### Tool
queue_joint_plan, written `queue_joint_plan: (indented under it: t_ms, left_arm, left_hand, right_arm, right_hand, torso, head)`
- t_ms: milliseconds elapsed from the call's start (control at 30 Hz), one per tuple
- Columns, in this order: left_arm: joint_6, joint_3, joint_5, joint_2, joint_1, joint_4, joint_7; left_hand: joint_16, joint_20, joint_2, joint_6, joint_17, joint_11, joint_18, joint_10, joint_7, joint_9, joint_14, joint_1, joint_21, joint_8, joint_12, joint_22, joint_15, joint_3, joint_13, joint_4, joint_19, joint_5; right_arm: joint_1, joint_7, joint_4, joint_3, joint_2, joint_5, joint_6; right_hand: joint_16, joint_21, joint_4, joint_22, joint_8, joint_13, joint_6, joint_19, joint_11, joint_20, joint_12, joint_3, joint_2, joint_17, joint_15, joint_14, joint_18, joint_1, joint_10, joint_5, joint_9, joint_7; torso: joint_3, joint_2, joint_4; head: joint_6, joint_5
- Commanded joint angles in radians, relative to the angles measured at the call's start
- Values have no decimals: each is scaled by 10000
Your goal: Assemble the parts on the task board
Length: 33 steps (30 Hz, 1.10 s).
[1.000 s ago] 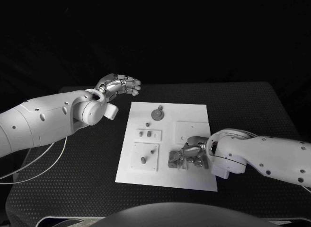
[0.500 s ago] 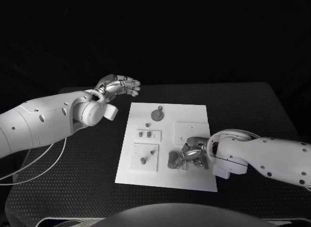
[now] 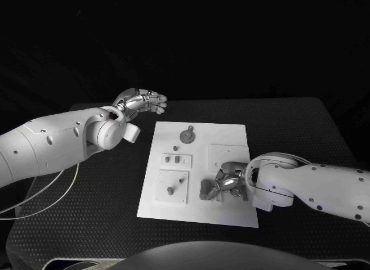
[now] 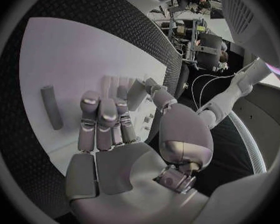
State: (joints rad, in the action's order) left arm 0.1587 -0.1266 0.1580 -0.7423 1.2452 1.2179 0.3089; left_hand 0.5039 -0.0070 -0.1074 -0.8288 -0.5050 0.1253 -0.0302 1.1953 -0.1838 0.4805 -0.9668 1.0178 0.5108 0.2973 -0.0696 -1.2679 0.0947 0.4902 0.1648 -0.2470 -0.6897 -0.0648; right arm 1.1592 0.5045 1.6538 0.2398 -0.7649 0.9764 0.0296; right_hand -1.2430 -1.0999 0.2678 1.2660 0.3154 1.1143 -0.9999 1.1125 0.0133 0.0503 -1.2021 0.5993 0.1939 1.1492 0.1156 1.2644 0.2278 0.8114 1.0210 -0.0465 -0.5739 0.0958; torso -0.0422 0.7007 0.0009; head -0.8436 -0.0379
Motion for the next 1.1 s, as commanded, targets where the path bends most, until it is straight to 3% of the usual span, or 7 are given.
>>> queue_joint_plan:
  t_ms: [33,133,400,967,1100]
  left_arm:
    - [-136,6,-6,1,12,28,63]
    - [-144,6,-6,5,12,27,63]
    - [-139,6,-6,-9,12,23,60]
    - [-148,6,-6,-17,13,34,62]
    - [-135,6,-6,-29,13,37,58]
  left_hand:
    - [-58,19,32,64,-13,-7,-68,-51,12,-12,-47,-99,-58,62,-18,-17,3,10,-17,53,-55,-27]
    - [-60,19,34,64,-16,-7,-68,-51,12,-12,-47,-102,-59,63,-18,-19,3,11,-17,56,-55,-26]
    - [-66,19,36,63,-23,-8,-68,-50,13,-12,-47,-105,-63,66,-19,-23,4,11,-18,60,-56,-26]
    - [-80,19,34,62,-40,-9,-69,-49,15,-12,-49,-101,-71,71,-19,-32,4,15,-20,59,-55,-26]
    - [-83,18,35,61,-44,-10,-70,-48,15,-12,-50,-98,-73,72,-20,-34,4,17,-20,58,-55,-27]
  right_arm:
    - [-11,61,-13,4,13,216,145]
    - [-11,76,-14,4,9,216,179]
    - [-11,86,-21,4,-21,222,188]
    - [-11,137,11,4,-4,701,148]
    - [-11,119,48,4,17,1210,125]
  right_hand:
    - [-19,-32,-266,-34,57,-6,-122,79,12,-16,56,65,-297,20,34,75,340,-109,125,-22,-8,-8]
    - [-26,-29,-505,-62,50,-15,-163,93,27,-28,79,184,-507,25,48,118,340,-236,174,-22,0,-24]
    - [-32,-66,-847,-108,-4,-9,-245,105,52,-23,151,895,-703,32,73,202,340,-331,270,-35,40,-48]
    - [-28,-168,-575,-126,-81,62,-337,99,37,-73,202,1236,-753,41,52,262,340,-430,334,-493,114,-36]
    - [-29,-200,-367,-138,-87,87,-371,109,44,-70,211,1252,-754,43,58,282,340,-358,364,-543,121,-43]
  torso:
    - [3,1,1]
    - [-2,-2,1]
    - [0,0,0]
    - [-1,0,-6]
    - [-2,4,-4]
  head:
    - [-9,6]
    - [-7,8]
    - [-11,7]
    - [-32,17]
    - [-42,25]
